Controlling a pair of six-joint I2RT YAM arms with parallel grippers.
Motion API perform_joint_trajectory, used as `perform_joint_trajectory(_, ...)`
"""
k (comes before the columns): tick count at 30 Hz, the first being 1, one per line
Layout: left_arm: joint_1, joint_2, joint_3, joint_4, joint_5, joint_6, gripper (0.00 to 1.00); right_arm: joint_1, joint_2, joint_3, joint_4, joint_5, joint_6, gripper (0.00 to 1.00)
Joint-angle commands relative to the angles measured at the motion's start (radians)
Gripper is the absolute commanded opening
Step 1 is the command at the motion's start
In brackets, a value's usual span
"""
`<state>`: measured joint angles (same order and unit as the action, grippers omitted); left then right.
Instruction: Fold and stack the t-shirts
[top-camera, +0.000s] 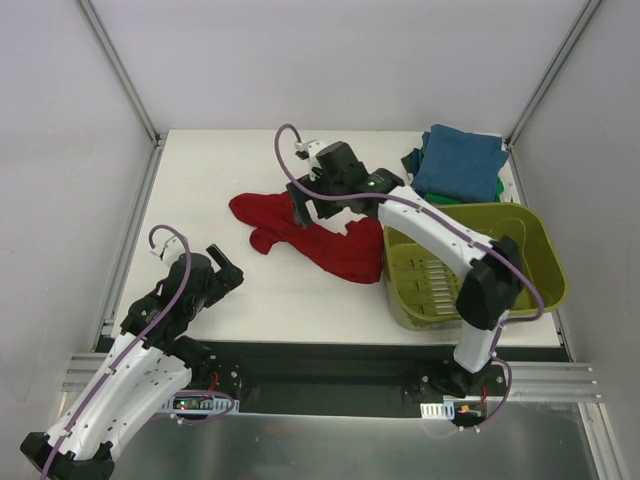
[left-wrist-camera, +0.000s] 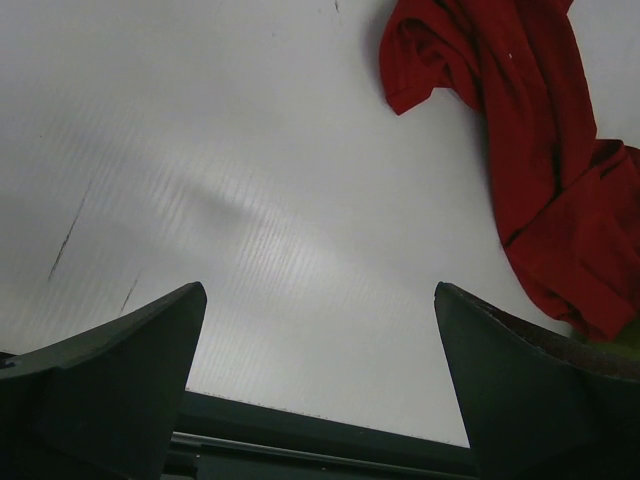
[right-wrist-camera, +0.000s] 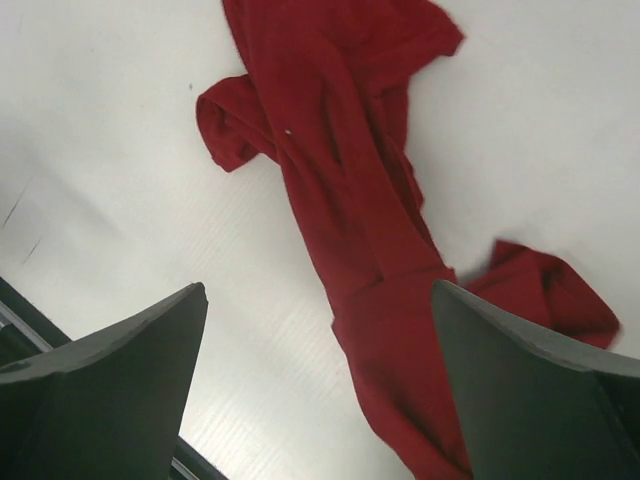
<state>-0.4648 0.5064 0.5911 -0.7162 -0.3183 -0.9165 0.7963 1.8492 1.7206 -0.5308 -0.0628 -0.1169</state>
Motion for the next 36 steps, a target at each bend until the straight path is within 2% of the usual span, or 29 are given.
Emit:
perform_joint_trajectory(1, -0.002, 0.009, 0.015, -0.006, 0.004, -0.019, 0.99, 0.001, -0.168, -0.101, -0.047, 0.202, 0.037, 0.97)
perform_joint_trajectory(4, -0.002, 0.023, 0.018, -0.006, 0.008, -0.018, 0.99, -0.009, -0.197, -0.159, -0.102, 0.288, 0.112, 0.97)
perform_joint_trajectory(13, -0.002, 0.031, 0.013, -0.005, 0.03, -0.022, 0.99, -0.046, -0.289, -0.387, -0.094, 0.256, 0.292, 0.97)
perform_joint_trajectory(18, -0.002, 0.037, 0.012, 0.0, 0.033, -0.019, 0.99, -0.072, -0.329, -0.449, -0.132, 0.33, 0.342, 0.97)
perform_joint_trajectory(26, -0.002, 0.061, 0.006, 0.014, 0.036, -0.022, 0.99, -0.137, -0.432, -0.539, -0.198, 0.463, 0.355, 0.97)
perform_joint_trajectory(36, 0.0, 0.093, 0.015, 0.024, 0.044, -0.018, 0.99, -0.224, -0.535, -0.624, -0.199, 0.482, 0.316, 0.97)
